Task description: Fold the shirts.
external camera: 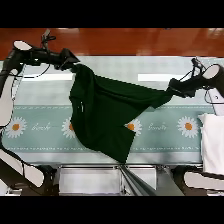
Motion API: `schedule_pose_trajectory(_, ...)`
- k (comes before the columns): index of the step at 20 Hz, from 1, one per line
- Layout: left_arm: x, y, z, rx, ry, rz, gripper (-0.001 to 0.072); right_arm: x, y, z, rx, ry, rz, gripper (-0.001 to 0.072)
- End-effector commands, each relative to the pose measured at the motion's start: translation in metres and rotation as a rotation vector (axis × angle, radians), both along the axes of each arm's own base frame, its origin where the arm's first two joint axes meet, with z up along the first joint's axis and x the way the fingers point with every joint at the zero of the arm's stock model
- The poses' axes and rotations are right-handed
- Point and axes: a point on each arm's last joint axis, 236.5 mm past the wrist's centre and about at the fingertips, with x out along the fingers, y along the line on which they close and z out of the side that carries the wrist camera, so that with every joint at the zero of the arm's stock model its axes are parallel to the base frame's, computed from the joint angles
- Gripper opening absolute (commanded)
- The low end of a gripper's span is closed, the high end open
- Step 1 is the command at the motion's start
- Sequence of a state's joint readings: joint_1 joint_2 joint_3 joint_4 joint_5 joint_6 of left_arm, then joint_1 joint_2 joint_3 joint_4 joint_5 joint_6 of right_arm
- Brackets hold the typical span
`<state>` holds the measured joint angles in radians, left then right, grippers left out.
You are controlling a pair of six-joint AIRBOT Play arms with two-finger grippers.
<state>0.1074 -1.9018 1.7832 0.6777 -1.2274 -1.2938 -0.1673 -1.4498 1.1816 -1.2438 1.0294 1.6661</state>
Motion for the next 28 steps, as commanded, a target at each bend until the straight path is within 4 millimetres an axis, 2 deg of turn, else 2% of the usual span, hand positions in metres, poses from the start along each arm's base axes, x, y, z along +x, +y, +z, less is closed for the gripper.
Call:
schedule_pose_trajectory(1,-0.082,0.051,-0.015,0.101,0.344,-0.107,0.0510,-0.022,-0.034,0.027,0.035,0.091,0.009,0.0408)
schedule_pose_trajectory(3,-0.126,0.080,-0.007,0.222,0.403,-0.128,0.0510,-0.048,-0.070,0.045,0.006,0.102,-0.035,0.0408)
schedule_pose_trajectory(5,-0.149,0.077,0.010,0.243,0.303,-0.082,0.0510,-0.075,-0.087,0.040,0.013,0.099,-0.116,0.0408)
schedule_pose_trajectory(6,-0.163,0.074,0.011,0.251,0.267,-0.027,0.0510,-0.086,-0.085,0.030,0.038,0.084,-0.153,0.0408)
schedule_pose_trajectory(8,-0.209,0.065,-0.008,0.249,0.257,0.066,0.0509,-0.097,-0.058,0.008,0.134,0.021,-0.190,0.0407)
schedule_pose_trajectory(9,-0.241,0.056,-0.025,0.220,0.306,0.112,0.0509,-0.099,-0.038,0.003,0.215,-0.009,-0.207,0.0407)
schedule_pose_trajectory(11,-0.304,0.031,-0.057,0.130,0.453,0.164,0.0509,-0.097,0.000,0.006,0.362,-0.078,-0.152,0.0407)
schedule_pose_trajectory(12,-0.331,0.017,-0.069,0.085,0.504,0.161,0.0509,-0.098,0.010,0.009,0.397,-0.089,-0.124,0.0407)
schedule_pose_trajectory(13,-0.353,0.012,-0.082,0.077,0.543,0.160,0.0509,-0.100,0.013,0.009,0.404,-0.086,-0.102,0.0407)
schedule_pose_trajectory(15,-0.383,0.006,-0.103,0.065,0.621,0.187,0.0509,-0.103,0.014,0.008,0.401,-0.079,-0.083,0.0407)
schedule_pose_trajectory(17,-0.393,-0.010,-0.108,-0.014,0.669,0.210,0.0509,-0.103,0.014,0.008,0.399,-0.082,-0.077,0.0407)
schedule_pose_trajectory(19,-0.387,-0.018,-0.108,-0.077,0.656,0.246,0.0509,-0.103,0.014,0.008,0.394,-0.087,-0.070,0.0407)
schedule_pose_trajectory(22,-0.376,-0.020,-0.111,-0.075,0.619,0.273,0.0509,-0.103,0.014,0.008,0.391,-0.090,-0.063,0.0407)
schedule_pose_trajectory(25,-0.388,-0.036,-0.123,-0.024,0.643,0.193,0.0509,-0.101,0.013,0.009,0.388,-0.098,-0.070,0.0407)
schedule_pose_trajectory(28,-0.386,-0.059,-0.134,-0.040,0.674,0.195,0.0509,-0.100,0.012,0.009,0.386,-0.101,-0.072,0.0407)
